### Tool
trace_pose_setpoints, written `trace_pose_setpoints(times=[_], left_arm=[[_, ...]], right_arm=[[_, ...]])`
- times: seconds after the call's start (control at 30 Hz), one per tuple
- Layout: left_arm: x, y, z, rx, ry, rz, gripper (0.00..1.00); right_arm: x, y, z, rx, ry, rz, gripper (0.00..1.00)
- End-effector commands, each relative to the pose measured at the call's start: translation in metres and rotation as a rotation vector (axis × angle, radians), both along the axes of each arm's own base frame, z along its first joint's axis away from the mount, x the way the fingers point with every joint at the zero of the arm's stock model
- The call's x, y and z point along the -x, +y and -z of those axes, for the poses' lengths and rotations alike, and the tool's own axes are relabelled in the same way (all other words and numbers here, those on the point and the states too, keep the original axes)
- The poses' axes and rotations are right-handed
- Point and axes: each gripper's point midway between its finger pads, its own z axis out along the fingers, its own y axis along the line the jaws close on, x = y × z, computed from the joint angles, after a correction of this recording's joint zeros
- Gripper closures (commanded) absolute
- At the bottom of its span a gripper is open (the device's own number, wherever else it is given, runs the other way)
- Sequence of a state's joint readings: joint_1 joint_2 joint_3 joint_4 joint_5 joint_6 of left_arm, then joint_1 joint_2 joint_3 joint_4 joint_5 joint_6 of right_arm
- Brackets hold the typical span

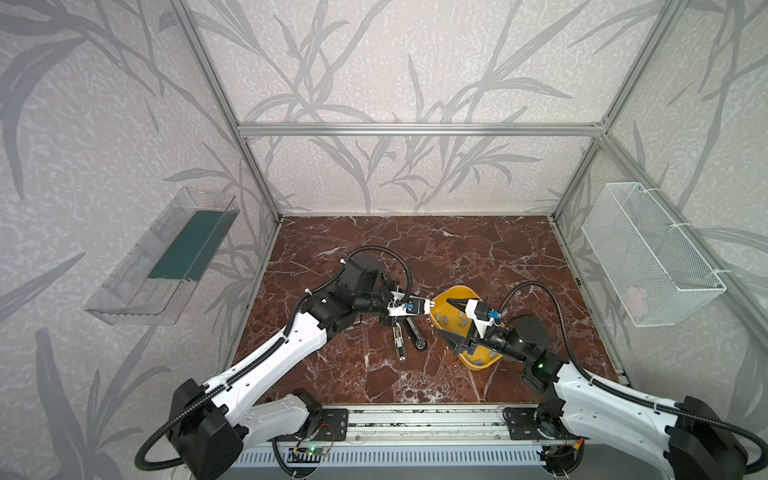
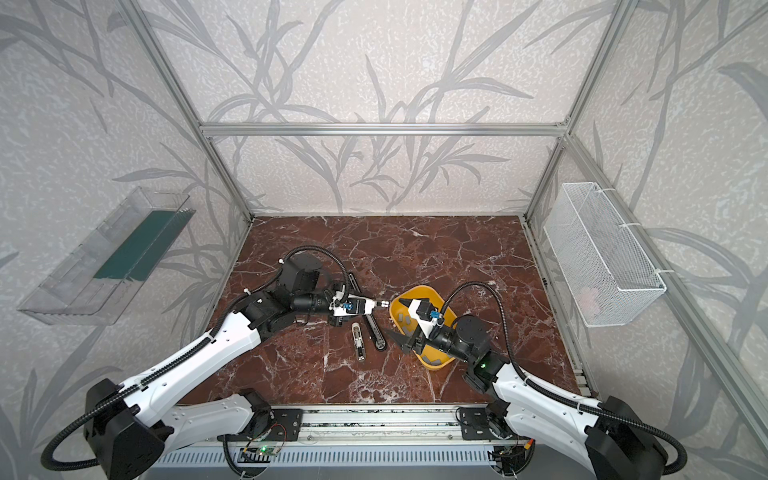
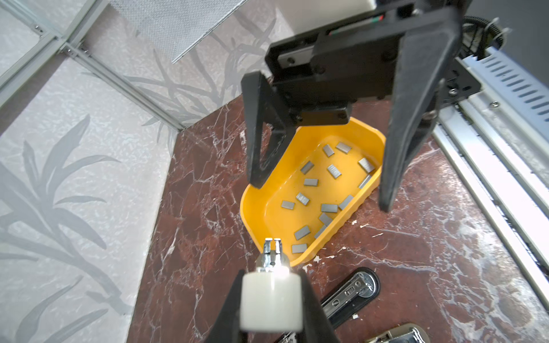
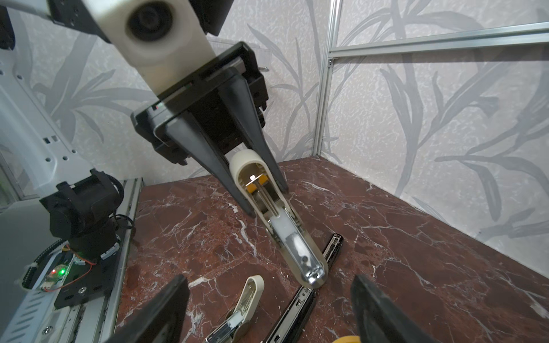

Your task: Load the staples into the stapler

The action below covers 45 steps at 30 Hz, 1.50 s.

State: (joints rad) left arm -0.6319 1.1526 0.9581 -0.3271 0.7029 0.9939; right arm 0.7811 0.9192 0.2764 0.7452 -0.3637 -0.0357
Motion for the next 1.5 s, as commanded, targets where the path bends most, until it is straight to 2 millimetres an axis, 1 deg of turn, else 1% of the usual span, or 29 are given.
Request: trace_pose_setpoints(times=[0.0,0.13,0.23,0.3,0.47,0.57,0.63,0.67,0.73,0.8,0.9,1.0,1.1,1.33,1.4,1.47], left_arm=[[0.026,-0.003,0.000,0.012,0.046,0.135,1.00],[0.036,-0.007,-0.004,0.033,0.082,0.191,1.00],[0.042,-0.008,-0.005,0.039,0.078,0.210,1.00],[0.045,-0.010,-0.008,0.051,0.087,0.225,1.00],[0.050,-0.012,-0.006,0.044,0.096,0.242,1.00],[0.054,-0.013,-0.012,0.061,0.107,0.259,1.00],[0.056,-0.014,-0.011,0.065,0.113,0.267,1.00],[0.056,-0.014,-0.011,0.064,0.114,0.269,1.00],[0.055,-0.015,-0.009,0.061,0.116,0.267,1.00],[0.055,-0.015,-0.009,0.060,0.117,0.267,1.00],[0.055,-0.015,-0.007,0.058,0.119,0.267,1.00],[0.056,-0.016,-0.004,0.045,0.116,0.263,1.00],[0.057,-0.017,-0.002,0.038,0.114,0.266,1.00],[0.057,-0.018,0.001,0.029,0.112,0.263,1.00],[0.057,-0.017,0.002,0.025,0.109,0.260,1.00],[0.056,-0.017,0.003,0.021,0.103,0.256,1.00]], right_arm=[[0.008,0.014,-0.008,0.047,-0.069,-0.041,0.16],[0.014,0.023,0.000,0.113,-0.091,-0.052,0.17],[0.012,0.025,0.003,0.124,-0.093,-0.034,0.18],[0.012,0.028,0.006,0.139,-0.097,-0.042,0.21],[0.011,0.037,0.018,0.189,-0.085,-0.059,0.27],[0.008,0.039,0.023,0.205,-0.084,-0.047,0.29],[0.008,0.039,0.023,0.206,-0.085,-0.042,0.31],[0.008,0.039,0.022,0.202,-0.088,-0.041,0.33],[0.008,0.038,0.020,0.193,-0.095,-0.036,0.43],[0.008,0.037,0.019,0.187,-0.100,-0.033,0.49],[0.008,0.038,0.019,0.184,-0.098,-0.032,0.52],[0.009,0.039,0.020,0.181,-0.096,-0.039,0.52],[0.009,0.039,0.020,0.177,-0.100,-0.041,0.48],[0.011,0.038,0.019,0.164,-0.105,-0.045,0.47],[0.011,0.038,0.019,0.162,-0.104,-0.044,0.50],[0.010,0.038,0.019,0.162,-0.103,-0.041,0.56]])
